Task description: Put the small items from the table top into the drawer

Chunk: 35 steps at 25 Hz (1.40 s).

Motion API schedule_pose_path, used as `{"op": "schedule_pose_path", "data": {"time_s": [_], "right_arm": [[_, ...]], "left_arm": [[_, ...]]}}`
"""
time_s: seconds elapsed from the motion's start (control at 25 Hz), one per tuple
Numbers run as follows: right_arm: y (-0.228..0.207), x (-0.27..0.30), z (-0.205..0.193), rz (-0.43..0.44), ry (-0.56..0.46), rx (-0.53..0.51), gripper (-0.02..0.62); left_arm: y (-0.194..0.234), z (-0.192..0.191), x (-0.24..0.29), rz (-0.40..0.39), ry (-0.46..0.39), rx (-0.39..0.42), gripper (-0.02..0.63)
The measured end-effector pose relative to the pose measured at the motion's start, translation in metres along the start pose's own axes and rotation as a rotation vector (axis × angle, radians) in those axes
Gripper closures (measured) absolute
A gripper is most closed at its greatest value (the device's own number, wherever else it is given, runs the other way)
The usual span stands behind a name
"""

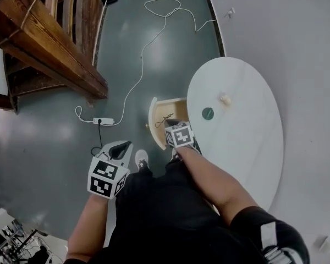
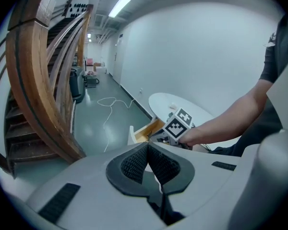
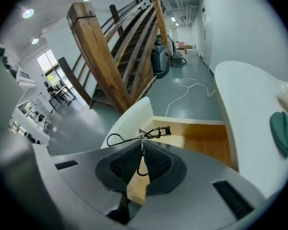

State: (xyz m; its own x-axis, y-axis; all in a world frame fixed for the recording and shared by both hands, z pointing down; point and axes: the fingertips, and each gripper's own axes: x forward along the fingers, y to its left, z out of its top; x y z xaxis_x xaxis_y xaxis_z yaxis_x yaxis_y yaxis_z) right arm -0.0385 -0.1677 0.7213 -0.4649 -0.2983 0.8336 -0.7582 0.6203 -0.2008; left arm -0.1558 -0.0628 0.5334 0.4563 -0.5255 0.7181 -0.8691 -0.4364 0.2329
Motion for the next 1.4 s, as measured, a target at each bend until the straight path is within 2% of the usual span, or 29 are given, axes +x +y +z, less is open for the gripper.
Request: {"op": "schedule_pose_path", "data": {"time_s": [0.12, 0.28, 0.36, 0.56, 0.68, 0.88, 1.0, 1.2, 1.32, 1.4], "right_arm": [[-0.020, 0.026, -0.002, -0.070, 0.019, 0.039, 0.575], [-0.042, 0.058, -0.012, -0.130, 0.052, 0.078, 0.575], [-0.050, 0.074, -0.023, -0.132, 0.096, 0.094, 0.575], [-0.063, 0.114, -0.037, -0.122, 0.190, 0.059, 0.575], [-0.071, 0.129, -0.043, -0.125, 0.227, 0.046, 0.575], [-0.074, 0.146, -0.053, -0.117, 0.263, 0.040, 0.574], [-0.072, 0.153, -0.055, -0.101, 0.257, 0.050, 0.574], [-0.058, 0.155, -0.049, -0.027, 0.218, 0.090, 0.560], [-0.056, 0.139, -0.057, -0.069, 0.257, 0.093, 0.560], [-0.053, 0.127, -0.040, -0.083, 0.180, 0.072, 0.560]], "left_arm": [[0.003, -0.008, 0.001, 0.011, 0.013, -0.032, 0.592], [0.001, -0.018, -0.001, 0.009, 0.007, -0.131, 0.592], [-0.003, -0.025, -0.004, 0.011, 0.010, -0.168, 0.592], [0.007, -0.052, -0.007, 0.063, 0.082, -0.146, 0.592], [0.013, -0.058, -0.004, 0.073, 0.087, -0.189, 0.592], [0.013, -0.063, 0.003, 0.045, 0.076, -0.264, 0.592], [0.017, -0.070, 0.003, 0.047, 0.080, -0.293, 0.592], [0.020, -0.072, 0.005, 0.043, 0.079, -0.287, 0.592], [0.021, -0.072, 0.006, 0.034, 0.071, -0.287, 0.592], [0.019, -0.068, 0.005, 0.025, 0.060, -0.278, 0.592]]}}
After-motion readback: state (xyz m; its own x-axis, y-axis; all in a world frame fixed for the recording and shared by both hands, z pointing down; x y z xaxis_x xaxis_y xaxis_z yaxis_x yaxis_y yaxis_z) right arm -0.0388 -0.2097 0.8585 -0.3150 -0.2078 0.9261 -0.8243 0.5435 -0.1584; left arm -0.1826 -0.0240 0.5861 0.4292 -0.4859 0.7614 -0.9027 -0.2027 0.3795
